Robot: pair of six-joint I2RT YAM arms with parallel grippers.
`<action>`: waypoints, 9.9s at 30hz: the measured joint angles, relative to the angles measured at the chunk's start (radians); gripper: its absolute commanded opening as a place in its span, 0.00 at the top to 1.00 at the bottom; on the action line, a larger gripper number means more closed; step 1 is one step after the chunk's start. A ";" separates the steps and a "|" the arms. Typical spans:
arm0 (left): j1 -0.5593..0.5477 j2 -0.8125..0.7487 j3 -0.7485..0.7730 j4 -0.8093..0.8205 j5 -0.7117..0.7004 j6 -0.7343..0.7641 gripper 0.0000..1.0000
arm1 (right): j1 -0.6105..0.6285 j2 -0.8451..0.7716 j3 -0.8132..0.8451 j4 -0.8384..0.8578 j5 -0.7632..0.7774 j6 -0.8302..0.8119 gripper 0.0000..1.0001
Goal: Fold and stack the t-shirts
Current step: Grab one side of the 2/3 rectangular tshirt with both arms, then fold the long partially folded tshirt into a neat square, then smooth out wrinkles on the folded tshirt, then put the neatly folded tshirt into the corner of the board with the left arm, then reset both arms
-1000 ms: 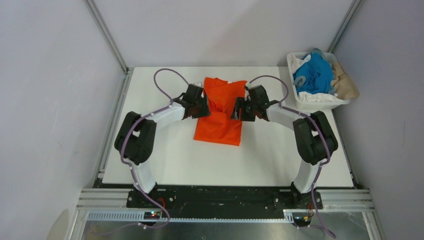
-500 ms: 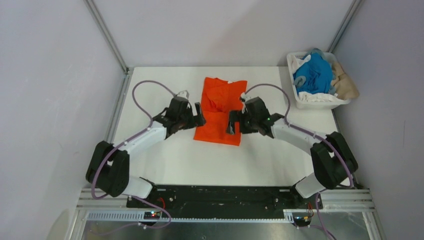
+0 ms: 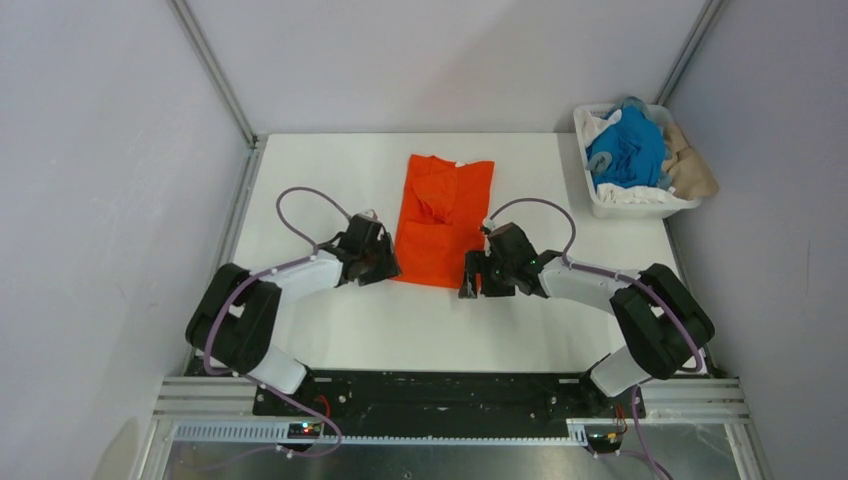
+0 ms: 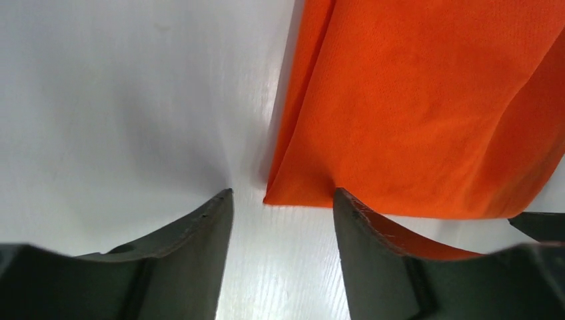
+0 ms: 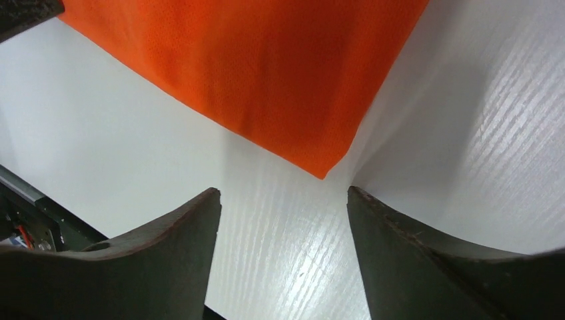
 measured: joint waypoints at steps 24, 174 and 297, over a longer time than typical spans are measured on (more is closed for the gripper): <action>-0.034 -0.370 -0.227 -0.024 0.123 -0.075 1.00 | 0.111 -0.159 -0.027 -0.108 -0.053 -0.001 0.99; -0.146 -0.105 0.006 0.147 0.389 -0.014 0.00 | -0.039 -0.261 -0.142 0.191 -0.367 0.137 0.00; -0.098 -0.826 -0.408 -0.026 -0.300 0.021 0.00 | -0.554 -0.830 -0.440 -0.123 -0.188 0.011 0.01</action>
